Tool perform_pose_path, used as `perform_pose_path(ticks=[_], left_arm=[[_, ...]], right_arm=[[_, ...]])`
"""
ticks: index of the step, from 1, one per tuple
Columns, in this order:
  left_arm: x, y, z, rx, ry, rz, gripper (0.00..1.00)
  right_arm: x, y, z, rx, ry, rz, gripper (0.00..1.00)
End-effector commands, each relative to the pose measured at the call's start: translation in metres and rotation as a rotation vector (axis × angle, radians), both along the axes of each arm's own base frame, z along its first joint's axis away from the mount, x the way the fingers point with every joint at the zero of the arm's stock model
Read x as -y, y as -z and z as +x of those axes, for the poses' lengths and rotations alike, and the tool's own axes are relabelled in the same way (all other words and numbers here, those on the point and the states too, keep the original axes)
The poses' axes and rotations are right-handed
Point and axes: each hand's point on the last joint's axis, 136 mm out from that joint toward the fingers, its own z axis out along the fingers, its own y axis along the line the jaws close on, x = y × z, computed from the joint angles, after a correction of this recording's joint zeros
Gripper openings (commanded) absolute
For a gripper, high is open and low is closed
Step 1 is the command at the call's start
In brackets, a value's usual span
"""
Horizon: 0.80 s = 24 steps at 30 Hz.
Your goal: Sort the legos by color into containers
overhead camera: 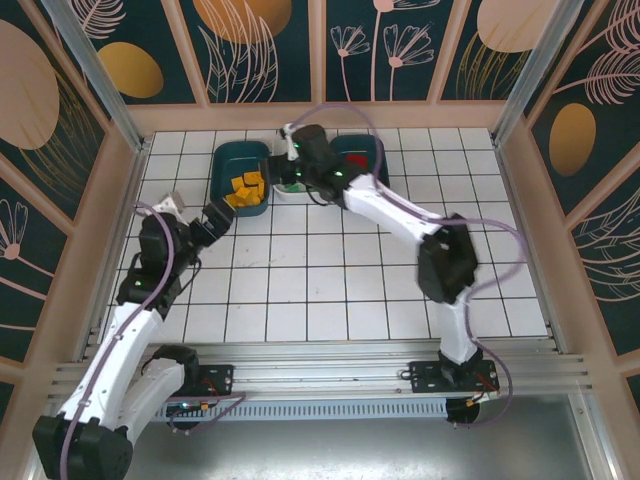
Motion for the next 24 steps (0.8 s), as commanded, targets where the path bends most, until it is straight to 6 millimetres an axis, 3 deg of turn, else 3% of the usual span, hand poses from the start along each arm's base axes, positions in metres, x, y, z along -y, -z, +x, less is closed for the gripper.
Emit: perform_pose_path(ticks=[1, 4, 6, 10, 12, 15, 19, 24], left_arm=[[-0.023, -0.009, -0.006, 0.003, -0.086, 0.123, 0.99], [-0.024, 0.009, -0.006, 0.045, -0.090, 0.123, 0.99], [-0.027, 0.022, -0.004, 0.133, -0.111, 0.120, 0.99], [-0.042, 0.041, -0.001, 0.285, -0.203, 0.132, 0.99], [-0.048, 0.040, -0.005, 0.404, -0.234, 0.204, 0.98], [-0.056, 0.039, -0.009, 0.498, -0.262, 0.429, 0.98], [-0.083, 0.060, 0.000, 0.401, -0.385, 0.638, 0.99], [-0.089, 0.103, 0.002, 0.323, -0.369, 0.775, 0.99]], right_arm=[[0.060, -0.057, -0.027, 0.234, 0.139, 0.032, 0.99], [0.113, -0.052, -0.051, 0.300, 0.301, 0.074, 0.99], [0.135, -0.024, -0.058, 0.363, 0.323, 0.006, 0.99], [0.184, 0.021, -0.045, 0.323, 0.410, -0.144, 0.99], [0.221, 0.023, -0.041, 0.349, 0.453, -0.095, 0.99], [0.262, 0.028, -0.056, 0.493, 0.450, -0.076, 0.99], [0.300, 0.055, -0.056, 0.489, 0.509, -0.133, 0.99], [0.326, 0.087, -0.060, 0.484, 0.593, -0.147, 0.99]])
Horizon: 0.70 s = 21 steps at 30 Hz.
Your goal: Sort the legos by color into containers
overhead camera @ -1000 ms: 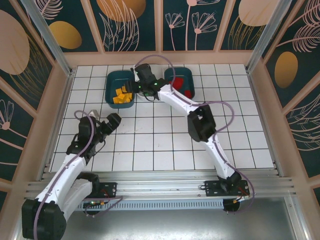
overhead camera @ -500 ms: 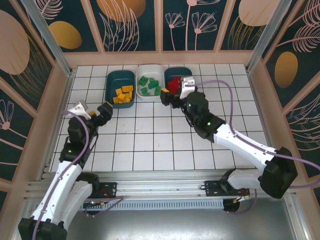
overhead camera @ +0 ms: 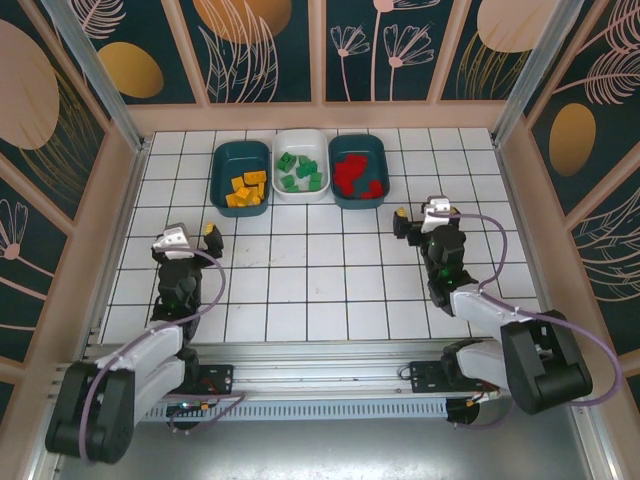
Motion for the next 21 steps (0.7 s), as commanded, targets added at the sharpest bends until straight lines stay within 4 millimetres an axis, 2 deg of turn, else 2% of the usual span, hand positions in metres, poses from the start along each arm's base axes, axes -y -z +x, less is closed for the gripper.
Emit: perform_pose_path(ticks=[1, 3, 6, 9, 10, 12, 14, 18, 21], left_arm=[[-0.016, -0.011, -0.004, 0.090, -0.082, 0.133, 0.99], [-0.005, -0.009, 0.011, 0.076, -0.019, 0.130, 0.99], [-0.003, -0.005, 0.033, 0.048, -0.020, 0.160, 0.99], [-0.032, 0.009, 0.032, 0.071, -0.135, 0.089, 0.99], [-0.039, 0.006, 0.033, 0.103, -0.150, 0.071, 0.99], [-0.036, 0.018, 0.044, 0.003, -0.130, 0.066, 0.99], [-0.036, 0.018, 0.050, 0.009, -0.133, 0.071, 0.99], [-0.039, 0.019, 0.049, -0.001, -0.147, 0.064, 0.99], [-0.039, 0.019, 0.049, -0.001, -0.148, 0.067, 0.99]], right_arm=[[0.015, -0.015, -0.003, 0.133, 0.036, 0.011, 0.99], [0.025, -0.012, -0.002, 0.144, 0.053, 0.013, 0.99], [0.032, -0.016, 0.006, 0.153, 0.056, -0.002, 0.99], [0.039, -0.020, 0.009, 0.192, 0.052, -0.013, 0.99], [0.042, -0.018, 0.011, 0.185, 0.053, -0.019, 0.99], [0.048, -0.022, 0.013, 0.202, 0.062, 0.018, 0.99], [0.054, -0.031, 0.014, 0.265, 0.050, 0.088, 0.99], [0.069, -0.019, 0.014, 0.133, 0.147, 0.074, 0.99], [0.064, -0.006, 0.006, 0.069, 0.106, 0.081, 0.99]])
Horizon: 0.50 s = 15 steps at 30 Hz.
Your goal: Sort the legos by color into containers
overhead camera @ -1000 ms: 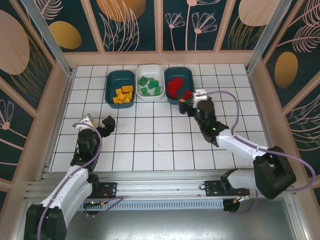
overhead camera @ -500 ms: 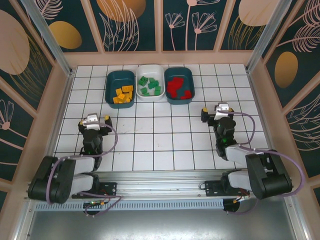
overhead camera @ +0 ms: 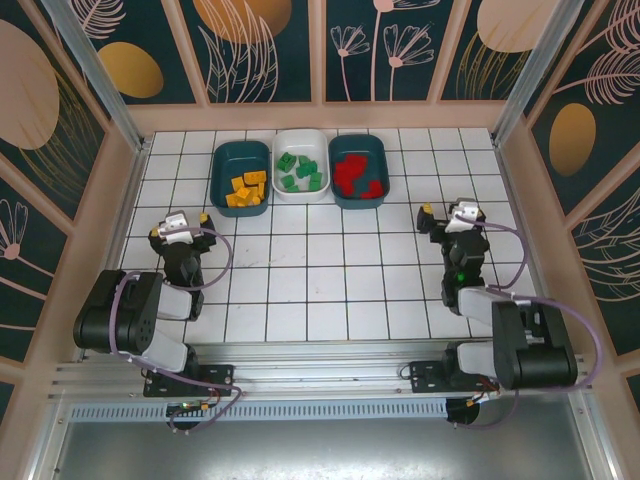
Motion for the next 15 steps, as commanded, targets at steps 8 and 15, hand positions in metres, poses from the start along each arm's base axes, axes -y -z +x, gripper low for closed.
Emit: perform_pose_path(ticks=[8, 15], left_arm=[[-0.005, -0.010, 0.002, 0.041, -0.025, -0.018, 0.99], [-0.005, -0.011, 0.002, 0.042, -0.023, -0.018, 0.99]], right_arm=[[-0.002, 0.044, -0.009, 0.011, -0.071, 0.022, 0.99], [0.010, 0.055, 0.012, -0.087, -0.074, 0.095, 0.99]])
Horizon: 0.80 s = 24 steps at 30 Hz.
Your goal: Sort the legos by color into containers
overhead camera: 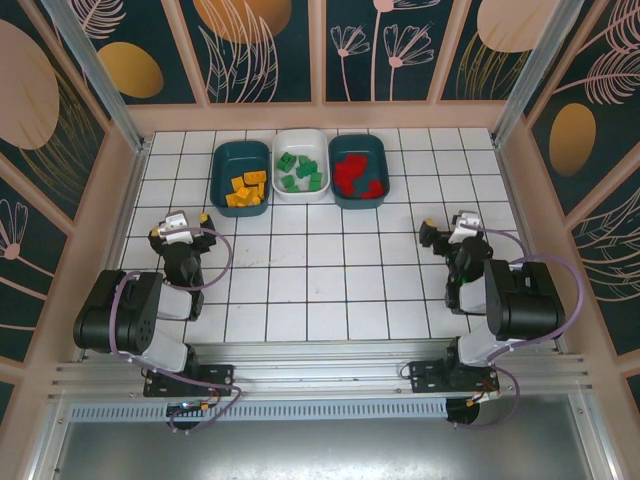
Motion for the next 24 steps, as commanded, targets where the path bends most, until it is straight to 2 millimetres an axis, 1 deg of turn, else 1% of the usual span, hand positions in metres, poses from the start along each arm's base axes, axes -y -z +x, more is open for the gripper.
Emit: perform_pose_path(ticks=[1, 24], left_arm=[[-0.0046, -0.0098, 0.0020, 0.040, -0.022, -0.019, 0.99], [-0.0048, -0.0101, 0.0018, 0.041, -0.023, -0.018, 0.99]], right_arm=[[-0.0075, -0.0154, 0.0057, 0.049, -0.029, 0.028, 0.99], [-0.0078, -0.0145, 0.0054, 0.047, -0.017, 0.017, 0.99]])
